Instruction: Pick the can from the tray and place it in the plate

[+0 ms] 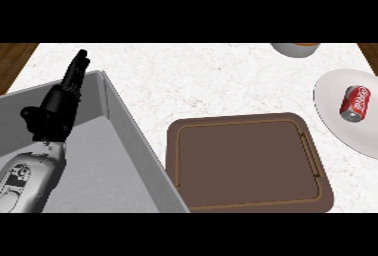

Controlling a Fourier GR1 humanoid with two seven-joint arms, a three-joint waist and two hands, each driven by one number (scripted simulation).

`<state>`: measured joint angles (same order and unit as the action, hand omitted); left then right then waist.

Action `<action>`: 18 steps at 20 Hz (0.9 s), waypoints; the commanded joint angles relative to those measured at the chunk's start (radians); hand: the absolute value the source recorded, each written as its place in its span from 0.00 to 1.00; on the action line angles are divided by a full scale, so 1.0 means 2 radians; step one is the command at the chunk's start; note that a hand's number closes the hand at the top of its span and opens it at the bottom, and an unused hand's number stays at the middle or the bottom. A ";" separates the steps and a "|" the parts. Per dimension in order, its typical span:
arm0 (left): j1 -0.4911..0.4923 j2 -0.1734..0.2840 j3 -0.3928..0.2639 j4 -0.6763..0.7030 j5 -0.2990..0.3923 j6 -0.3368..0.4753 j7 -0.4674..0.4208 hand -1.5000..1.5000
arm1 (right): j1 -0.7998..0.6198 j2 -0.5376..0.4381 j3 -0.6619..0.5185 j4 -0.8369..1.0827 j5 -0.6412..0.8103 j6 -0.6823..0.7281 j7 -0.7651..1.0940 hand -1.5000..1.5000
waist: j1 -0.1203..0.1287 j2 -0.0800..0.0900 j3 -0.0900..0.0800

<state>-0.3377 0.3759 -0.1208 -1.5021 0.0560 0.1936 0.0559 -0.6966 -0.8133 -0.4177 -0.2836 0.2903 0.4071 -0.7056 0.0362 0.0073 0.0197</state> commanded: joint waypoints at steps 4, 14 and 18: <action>0.033 -0.017 -0.011 0.031 0.010 -0.012 0.013 0.50 | 0.017 -0.076 -0.047 0.048 -0.040 0.068 -0.009 0.00 | 0.000 0.012 -0.005; 0.019 -0.023 -0.013 0.018 0.012 -0.013 0.026 0.50 | 0.048 -0.116 -0.050 0.049 -0.045 0.100 -0.016 0.00 | -0.001 0.015 -0.002; 0.031 -0.023 -0.010 0.019 0.011 -0.014 0.016 0.50 | 0.054 -0.124 -0.054 0.050 -0.050 0.109 -0.012 0.00 | 0.002 0.016 -0.002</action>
<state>-0.3299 0.3643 -0.1113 -1.5224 0.0530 0.1873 0.0491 -0.6083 -1.0385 -0.5170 -0.1953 0.1989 0.5189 -0.6565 0.0395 0.0222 0.0266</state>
